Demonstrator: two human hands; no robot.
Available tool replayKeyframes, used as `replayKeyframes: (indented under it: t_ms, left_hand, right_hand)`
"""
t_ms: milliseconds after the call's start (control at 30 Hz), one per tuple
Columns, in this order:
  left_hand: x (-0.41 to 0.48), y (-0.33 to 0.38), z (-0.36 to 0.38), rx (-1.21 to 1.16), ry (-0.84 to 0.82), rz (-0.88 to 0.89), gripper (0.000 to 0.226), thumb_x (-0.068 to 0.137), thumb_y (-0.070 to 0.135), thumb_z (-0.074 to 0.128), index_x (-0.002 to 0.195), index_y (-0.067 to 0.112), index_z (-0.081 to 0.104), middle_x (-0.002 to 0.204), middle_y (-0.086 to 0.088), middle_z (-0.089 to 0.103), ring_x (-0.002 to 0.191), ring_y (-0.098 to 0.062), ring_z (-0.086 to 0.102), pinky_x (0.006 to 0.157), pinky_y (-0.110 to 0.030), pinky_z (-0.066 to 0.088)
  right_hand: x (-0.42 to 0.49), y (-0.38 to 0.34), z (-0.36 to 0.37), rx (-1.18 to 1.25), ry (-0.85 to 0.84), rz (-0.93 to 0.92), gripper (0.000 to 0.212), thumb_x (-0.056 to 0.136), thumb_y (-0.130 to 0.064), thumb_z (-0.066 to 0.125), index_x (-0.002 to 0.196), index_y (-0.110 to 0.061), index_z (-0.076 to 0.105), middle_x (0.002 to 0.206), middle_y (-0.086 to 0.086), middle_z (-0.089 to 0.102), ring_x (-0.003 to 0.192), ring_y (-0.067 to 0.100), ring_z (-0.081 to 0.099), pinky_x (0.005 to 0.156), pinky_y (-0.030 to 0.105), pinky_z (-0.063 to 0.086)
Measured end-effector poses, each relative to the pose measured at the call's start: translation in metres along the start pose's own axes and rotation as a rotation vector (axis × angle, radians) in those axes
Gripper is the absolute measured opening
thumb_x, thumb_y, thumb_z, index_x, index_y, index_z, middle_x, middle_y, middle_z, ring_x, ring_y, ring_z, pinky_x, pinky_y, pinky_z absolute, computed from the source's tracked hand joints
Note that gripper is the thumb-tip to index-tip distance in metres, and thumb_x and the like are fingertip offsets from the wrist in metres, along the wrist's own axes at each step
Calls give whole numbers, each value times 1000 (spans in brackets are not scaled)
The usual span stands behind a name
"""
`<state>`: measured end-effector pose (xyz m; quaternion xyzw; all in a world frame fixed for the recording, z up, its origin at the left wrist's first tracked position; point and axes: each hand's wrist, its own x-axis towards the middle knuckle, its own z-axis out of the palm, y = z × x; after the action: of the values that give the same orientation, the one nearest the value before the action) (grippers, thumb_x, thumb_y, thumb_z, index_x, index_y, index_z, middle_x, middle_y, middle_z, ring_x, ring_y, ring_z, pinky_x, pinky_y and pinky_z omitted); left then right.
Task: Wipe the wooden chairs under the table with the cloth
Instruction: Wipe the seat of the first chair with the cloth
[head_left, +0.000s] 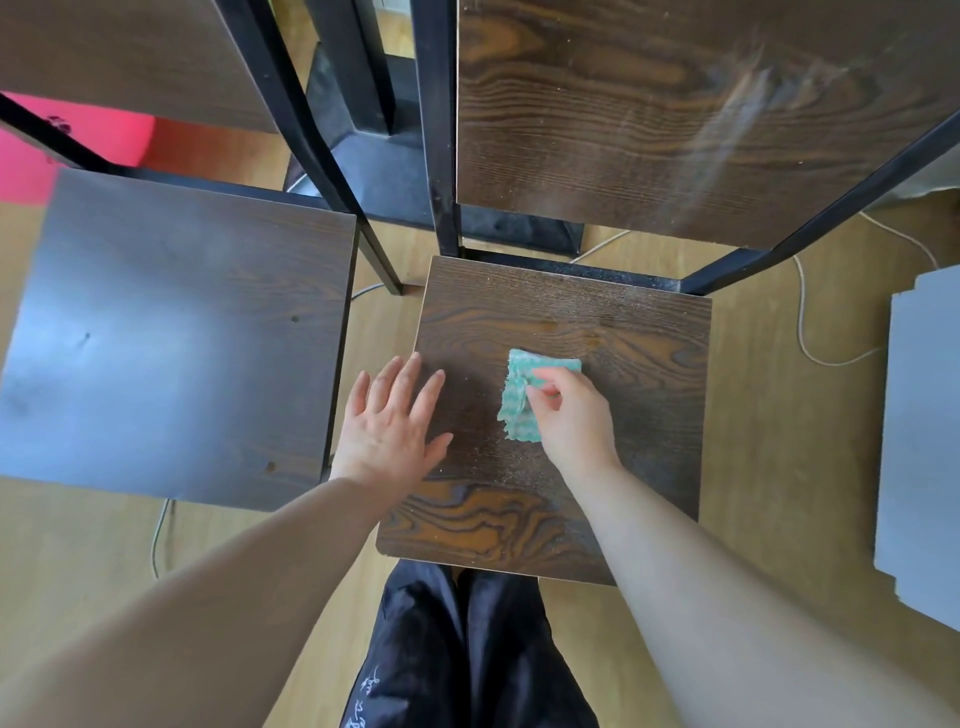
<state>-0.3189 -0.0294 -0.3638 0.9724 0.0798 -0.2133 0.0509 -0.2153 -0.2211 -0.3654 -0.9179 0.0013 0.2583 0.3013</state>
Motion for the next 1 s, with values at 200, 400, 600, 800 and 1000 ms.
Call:
replayKeyframes:
  t_ms: [200,400,600,800,1000]
  left_hand:
    - [3,-3,4,7,7,-13,74,93,60,46,155,23,28,162,-8,22,149,-30,17,121,-52,16]
    - [3,-7,10,11,6,-23,71,94,59,47,153,23,31,162,-10,25,149,-31,20,121,-53,18]
    - [4,-13,4,8,8,-33,71,96,60,39,156,25,23,164,-8,17,151,-30,13,122,-53,12]
    - [10,-28,-6,19,15,-53,71,98,63,30,157,27,16,166,-7,9,152,-29,6,123,-51,5]
    - [19,-50,-8,30,14,-115,71,99,61,27,158,29,4,167,-7,1,153,-31,1,123,-52,1]
  right_hand:
    - [6,5,9,-196,29,-10,35,91,-33,64,125,-27,59,121,0,50,102,23,57,78,38,53]
    - [5,9,20,-370,76,-101,30,89,-34,68,118,-27,63,116,1,50,97,24,52,74,35,49]
    - [15,0,17,-302,81,-99,17,94,-19,60,107,-19,70,114,-3,59,92,23,59,75,32,50]
    - [28,-24,18,-160,145,-118,21,94,-23,64,113,-17,71,117,-4,60,97,15,61,79,23,50]
    - [64,-76,26,-113,196,-175,25,94,-26,63,116,-17,70,113,-3,59,97,15,60,82,27,53]
